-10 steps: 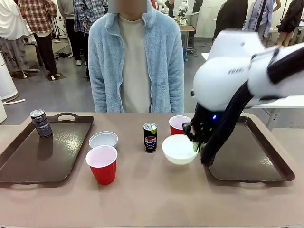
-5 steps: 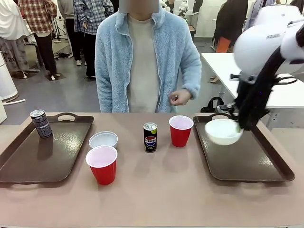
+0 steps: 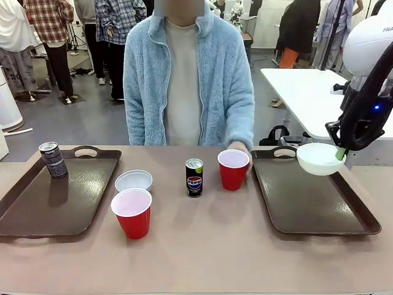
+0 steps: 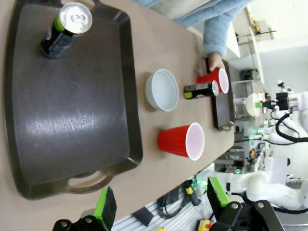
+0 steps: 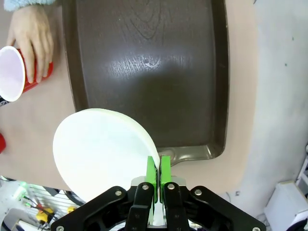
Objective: Prepare tableware on both trays.
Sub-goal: Pick up a Picnic Bowl from the table and place it on a Handle tray.
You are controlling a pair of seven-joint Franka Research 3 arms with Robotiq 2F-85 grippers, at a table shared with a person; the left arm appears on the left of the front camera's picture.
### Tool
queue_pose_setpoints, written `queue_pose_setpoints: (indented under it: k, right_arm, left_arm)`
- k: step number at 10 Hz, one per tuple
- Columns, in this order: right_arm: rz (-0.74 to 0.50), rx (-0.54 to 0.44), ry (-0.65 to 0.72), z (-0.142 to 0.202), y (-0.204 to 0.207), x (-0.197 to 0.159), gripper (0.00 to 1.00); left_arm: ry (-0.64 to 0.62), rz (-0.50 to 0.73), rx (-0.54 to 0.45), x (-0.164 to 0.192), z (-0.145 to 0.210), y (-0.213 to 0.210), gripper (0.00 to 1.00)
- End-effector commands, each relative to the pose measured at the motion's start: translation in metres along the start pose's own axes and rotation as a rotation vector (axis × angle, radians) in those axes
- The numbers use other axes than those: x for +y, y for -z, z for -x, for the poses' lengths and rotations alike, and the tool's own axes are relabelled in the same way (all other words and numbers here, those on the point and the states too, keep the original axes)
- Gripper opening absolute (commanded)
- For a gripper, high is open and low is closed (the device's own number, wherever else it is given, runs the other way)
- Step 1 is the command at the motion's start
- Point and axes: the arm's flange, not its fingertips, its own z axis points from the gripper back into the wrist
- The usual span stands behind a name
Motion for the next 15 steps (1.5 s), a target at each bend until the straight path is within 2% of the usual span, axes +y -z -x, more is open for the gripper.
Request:
queue_pose_setpoints:
  k: [1,3,5,7,8,9,10,13,15]
  right_arm:
    - [-0.003,-0.001,0.010,-0.001,0.000,-0.006,0.04]
    - [-0.024,-0.028,0.013,0.009,0.022,-0.009,0.04]
    - [-0.006,-0.006,0.054,0.008,0.056,-0.023,0.04]
    - [-0.021,0.038,0.072,0.009,0.070,-0.029,0.04]
    - [-0.043,0.036,0.016,0.039,0.052,-0.024,0.04]
    - [-0.021,-0.034,-0.122,0.102,0.018,-0.017,0.04]
    - [0.021,-0.067,-0.146,0.129,0.003,-0.015,0.04]
    - [0.039,0.002,-0.095,0.115,0.010,-0.019,0.04]
    - [0.021,0.007,-0.101,0.109,0.013,-0.016,0.04]
  left_arm:
    - [0.009,0.024,-0.007,0.001,0.000,0.000,1.00]
    - [0.009,0.024,-0.007,0.001,0.000,0.000,1.00]
    - [0.009,0.024,-0.007,0.001,0.000,0.000,1.00]
    - [0.009,0.024,-0.007,0.001,0.000,0.000,1.00]
    - [0.009,0.024,-0.007,0.001,0.000,0.000,1.00]
    - [0.009,0.024,-0.007,0.001,0.000,0.000,1.00]
    - [0.009,0.024,-0.007,0.001,0.000,0.000,1.00]
    - [0.009,0.024,-0.007,0.001,0.000,0.000,1.00]
    - [0.009,0.024,-0.007,0.001,0.000,0.000,1.00]
